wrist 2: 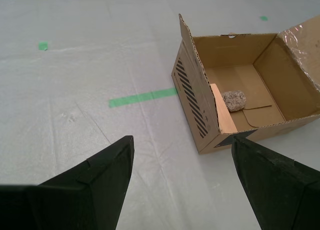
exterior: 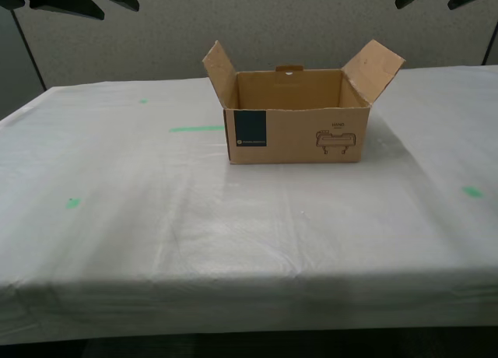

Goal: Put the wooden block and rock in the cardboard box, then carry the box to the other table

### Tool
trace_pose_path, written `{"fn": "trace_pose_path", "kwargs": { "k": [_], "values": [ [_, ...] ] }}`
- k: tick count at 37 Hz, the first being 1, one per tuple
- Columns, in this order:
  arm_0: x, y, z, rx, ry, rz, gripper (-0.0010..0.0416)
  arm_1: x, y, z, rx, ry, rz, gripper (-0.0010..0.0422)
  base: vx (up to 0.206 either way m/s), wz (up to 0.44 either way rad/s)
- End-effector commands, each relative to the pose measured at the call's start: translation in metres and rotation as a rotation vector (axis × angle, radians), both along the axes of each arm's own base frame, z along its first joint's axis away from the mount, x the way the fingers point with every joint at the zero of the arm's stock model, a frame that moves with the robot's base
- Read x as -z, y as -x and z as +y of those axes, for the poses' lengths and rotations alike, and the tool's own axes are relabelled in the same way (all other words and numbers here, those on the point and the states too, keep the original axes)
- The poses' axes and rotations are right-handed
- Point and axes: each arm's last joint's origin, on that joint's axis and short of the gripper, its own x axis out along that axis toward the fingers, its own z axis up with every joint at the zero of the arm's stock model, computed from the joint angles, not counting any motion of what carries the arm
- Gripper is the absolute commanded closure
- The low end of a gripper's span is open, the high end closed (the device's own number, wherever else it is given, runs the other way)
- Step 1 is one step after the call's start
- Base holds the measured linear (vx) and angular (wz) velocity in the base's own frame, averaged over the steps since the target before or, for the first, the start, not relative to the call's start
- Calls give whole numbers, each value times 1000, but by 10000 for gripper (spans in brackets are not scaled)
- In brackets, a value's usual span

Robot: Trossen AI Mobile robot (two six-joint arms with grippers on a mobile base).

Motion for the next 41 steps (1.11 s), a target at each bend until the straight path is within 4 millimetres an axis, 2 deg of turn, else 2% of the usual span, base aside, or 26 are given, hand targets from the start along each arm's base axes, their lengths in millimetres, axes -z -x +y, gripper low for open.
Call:
{"fn": "trace_pose_path", "kwargs": {
  "k": [1,41],
  "values": [
    [0,0,0,0,0,-2,12,0,0,0,1,-3,-3,149,0,0],
    [0,0,0,0,0,-2,12,0,0,0,1,-3,-3,149,0,0]
  ]
}}
